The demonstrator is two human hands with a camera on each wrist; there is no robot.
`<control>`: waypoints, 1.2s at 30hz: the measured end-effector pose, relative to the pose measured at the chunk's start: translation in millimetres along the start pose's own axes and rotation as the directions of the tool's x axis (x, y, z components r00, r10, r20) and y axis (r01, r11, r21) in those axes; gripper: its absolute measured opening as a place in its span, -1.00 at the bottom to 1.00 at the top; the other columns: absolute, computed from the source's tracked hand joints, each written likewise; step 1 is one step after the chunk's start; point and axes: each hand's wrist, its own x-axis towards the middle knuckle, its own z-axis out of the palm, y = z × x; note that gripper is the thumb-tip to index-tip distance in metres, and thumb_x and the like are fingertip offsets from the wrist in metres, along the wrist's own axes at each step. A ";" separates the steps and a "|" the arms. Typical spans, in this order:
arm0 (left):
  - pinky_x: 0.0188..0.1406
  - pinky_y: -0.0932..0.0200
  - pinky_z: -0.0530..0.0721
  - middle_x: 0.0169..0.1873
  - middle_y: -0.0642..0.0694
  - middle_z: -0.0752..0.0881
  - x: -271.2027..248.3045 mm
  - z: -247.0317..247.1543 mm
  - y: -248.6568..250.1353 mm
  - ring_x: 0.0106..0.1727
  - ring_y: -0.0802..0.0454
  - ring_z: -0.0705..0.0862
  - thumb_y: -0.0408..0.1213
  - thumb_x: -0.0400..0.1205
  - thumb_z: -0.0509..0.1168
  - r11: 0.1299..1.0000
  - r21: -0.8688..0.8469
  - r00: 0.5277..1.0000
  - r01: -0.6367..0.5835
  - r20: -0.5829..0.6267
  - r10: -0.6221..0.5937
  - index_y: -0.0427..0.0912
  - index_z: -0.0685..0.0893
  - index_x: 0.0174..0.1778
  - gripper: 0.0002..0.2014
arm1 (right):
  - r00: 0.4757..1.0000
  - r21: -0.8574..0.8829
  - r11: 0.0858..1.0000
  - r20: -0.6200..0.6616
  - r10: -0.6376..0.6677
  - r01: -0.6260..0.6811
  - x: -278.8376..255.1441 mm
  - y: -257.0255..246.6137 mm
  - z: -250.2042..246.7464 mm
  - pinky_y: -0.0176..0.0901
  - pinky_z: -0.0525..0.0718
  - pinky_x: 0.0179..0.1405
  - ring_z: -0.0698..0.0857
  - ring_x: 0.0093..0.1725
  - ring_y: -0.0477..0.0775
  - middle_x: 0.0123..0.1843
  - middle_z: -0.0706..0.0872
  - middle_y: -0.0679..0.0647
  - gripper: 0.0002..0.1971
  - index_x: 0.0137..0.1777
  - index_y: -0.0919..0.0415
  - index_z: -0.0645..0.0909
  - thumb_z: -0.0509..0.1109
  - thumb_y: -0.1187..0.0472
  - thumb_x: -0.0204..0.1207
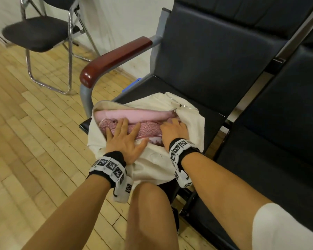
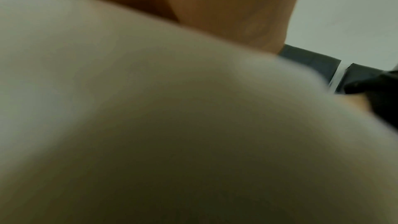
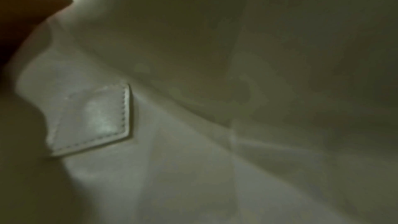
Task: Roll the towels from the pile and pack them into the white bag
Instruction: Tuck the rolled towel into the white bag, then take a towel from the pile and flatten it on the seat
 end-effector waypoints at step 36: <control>0.68 -0.34 -0.20 0.75 -0.09 -0.16 -108.6 -41.6 309.3 0.75 -0.09 -0.23 0.44 0.60 -0.07 0.811 0.095 0.791 -0.577 -0.182 0.584 0.22 -0.07 0.73 -0.20 | 0.967 -0.051 0.967 -0.057 0.247 -0.250 -329.7 237.0 -90.3 0.46 0.08 0.62 -0.11 0.74 0.16 0.77 -0.08 0.04 -0.18 0.72 -0.15 -0.07 0.03 -0.45 0.53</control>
